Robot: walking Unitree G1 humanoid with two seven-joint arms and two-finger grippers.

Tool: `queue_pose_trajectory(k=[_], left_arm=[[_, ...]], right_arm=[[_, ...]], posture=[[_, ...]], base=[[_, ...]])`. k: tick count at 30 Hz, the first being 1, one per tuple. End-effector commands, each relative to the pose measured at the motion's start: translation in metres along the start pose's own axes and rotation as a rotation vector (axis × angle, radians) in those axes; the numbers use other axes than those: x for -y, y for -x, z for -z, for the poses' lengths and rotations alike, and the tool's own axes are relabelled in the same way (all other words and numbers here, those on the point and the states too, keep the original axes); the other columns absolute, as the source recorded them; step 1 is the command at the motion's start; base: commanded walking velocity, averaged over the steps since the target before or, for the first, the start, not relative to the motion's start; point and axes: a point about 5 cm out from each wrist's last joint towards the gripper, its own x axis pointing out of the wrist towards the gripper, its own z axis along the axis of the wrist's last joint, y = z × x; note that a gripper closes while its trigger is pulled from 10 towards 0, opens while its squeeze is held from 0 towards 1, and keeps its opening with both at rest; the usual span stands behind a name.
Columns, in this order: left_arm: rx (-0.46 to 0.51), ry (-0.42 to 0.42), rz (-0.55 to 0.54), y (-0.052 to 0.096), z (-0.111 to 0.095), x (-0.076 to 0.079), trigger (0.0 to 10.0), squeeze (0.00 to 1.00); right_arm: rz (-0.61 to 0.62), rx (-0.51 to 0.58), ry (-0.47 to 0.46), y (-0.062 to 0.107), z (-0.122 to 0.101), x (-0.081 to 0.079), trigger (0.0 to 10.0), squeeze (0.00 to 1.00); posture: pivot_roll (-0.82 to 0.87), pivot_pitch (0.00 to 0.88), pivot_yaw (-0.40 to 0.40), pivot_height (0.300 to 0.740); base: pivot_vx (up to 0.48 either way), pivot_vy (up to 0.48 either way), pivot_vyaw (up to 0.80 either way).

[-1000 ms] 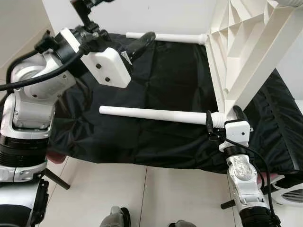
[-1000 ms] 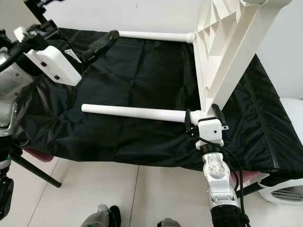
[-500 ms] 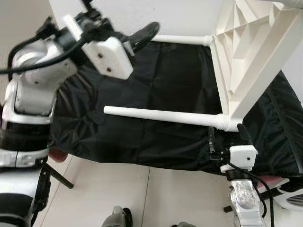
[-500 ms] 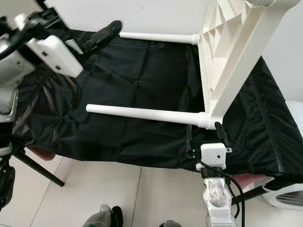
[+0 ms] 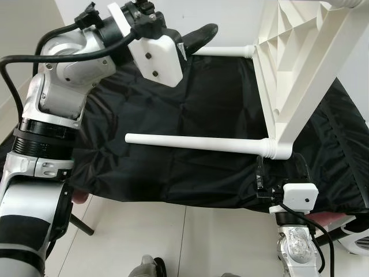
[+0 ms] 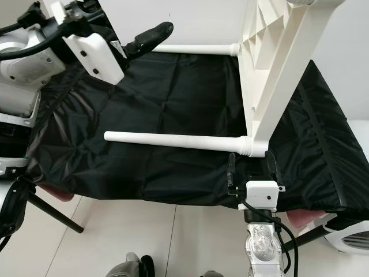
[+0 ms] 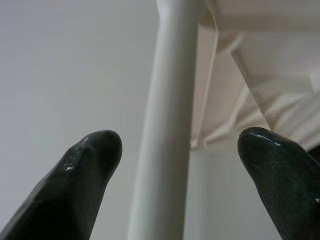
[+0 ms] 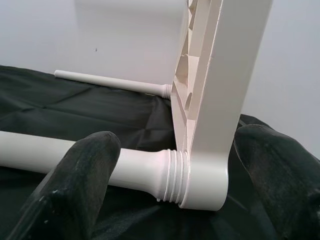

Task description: Building children table

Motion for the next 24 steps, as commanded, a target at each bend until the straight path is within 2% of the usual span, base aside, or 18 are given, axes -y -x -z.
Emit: queue_pose_trajectory(k=[1, 10, 16, 24], left_arm=[[-0.066, -0.024, -0.139, -0.006, 0.009, -0.009, 10.0, 0.00], [-0.209, -0.022, -0.162, -0.009, 0.031, -0.017, 10.0, 0.00], [-0.245, -0.021, -0.208, -0.016, 0.034, -0.031, 10.0, 0.00], [-0.292, -0.006, -0.197, -0.024, 0.037, -0.033, 10.0, 0.00]], right_arm=[[0.008, -0.016, -0.002, 0.003, 0.000, -0.002, 10.0, 0.00], [0.020, -0.031, -0.001, 0.007, 0.000, -0.004, 10.0, 0.00], [0.027, -0.051, 0.005, 0.010, 0.001, -0.004, 10.0, 0.00], [0.027, -0.063, 0.009, 0.012, 0.002, -0.005, 10.0, 0.00]], posture=[[-0.08, 0.094, 0.092, 0.740], [-0.09, 0.094, 0.108, 0.740], [-0.09, 0.095, 0.113, 0.740], [-0.08, 0.100, 0.113, 0.740]], base=[[0.000, 0.000, 0.00], [0.000, 0.000, 0.00], [0.000, 0.000, 0.00], [0.000, 0.000, 0.00]])
